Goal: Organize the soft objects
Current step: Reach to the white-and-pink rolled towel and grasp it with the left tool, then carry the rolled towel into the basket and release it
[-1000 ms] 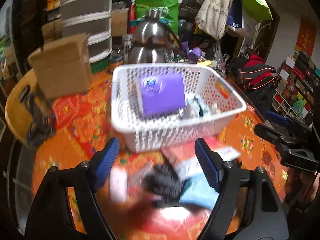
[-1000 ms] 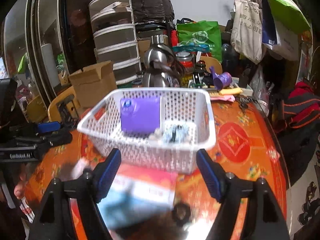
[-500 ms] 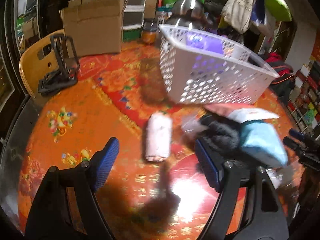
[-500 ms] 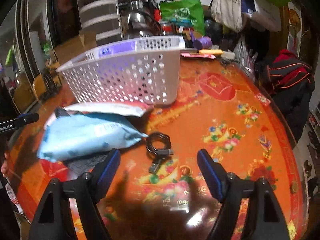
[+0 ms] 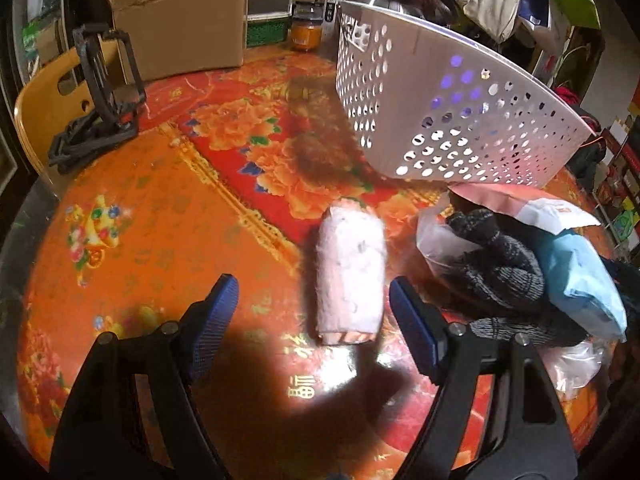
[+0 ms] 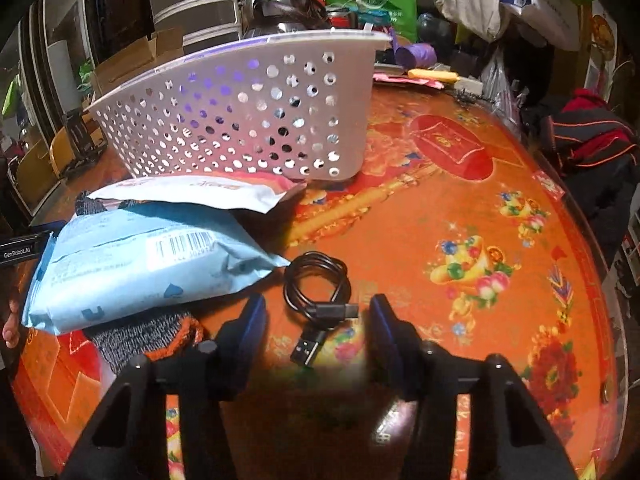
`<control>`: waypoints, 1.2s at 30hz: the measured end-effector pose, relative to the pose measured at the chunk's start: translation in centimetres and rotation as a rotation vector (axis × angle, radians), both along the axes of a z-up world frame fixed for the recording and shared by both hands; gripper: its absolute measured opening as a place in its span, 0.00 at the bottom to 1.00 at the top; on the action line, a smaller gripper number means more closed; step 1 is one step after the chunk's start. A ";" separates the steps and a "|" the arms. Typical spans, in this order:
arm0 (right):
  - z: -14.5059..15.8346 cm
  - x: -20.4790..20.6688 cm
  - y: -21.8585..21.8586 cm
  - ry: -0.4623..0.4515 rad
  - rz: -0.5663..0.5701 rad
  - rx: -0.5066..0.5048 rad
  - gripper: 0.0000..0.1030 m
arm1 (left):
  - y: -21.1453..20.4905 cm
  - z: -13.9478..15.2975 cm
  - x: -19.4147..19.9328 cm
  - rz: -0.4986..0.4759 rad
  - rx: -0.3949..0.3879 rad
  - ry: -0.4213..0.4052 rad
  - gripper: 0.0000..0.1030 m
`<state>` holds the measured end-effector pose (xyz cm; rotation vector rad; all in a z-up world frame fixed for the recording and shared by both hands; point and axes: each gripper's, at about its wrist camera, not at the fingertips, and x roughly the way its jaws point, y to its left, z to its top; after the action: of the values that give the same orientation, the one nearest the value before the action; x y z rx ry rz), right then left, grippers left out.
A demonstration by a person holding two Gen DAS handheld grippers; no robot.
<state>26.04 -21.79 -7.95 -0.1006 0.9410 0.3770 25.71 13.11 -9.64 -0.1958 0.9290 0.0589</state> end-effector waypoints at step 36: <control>1.1 -0.3 -0.9 -0.051 -0.033 0.086 0.23 | -0.5 1.1 -0.8 -0.024 -0.003 -0.114 0.29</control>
<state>25.77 -22.66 -6.85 -0.0156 0.8737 0.3819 24.93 12.63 -8.53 -0.1887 0.8172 0.0243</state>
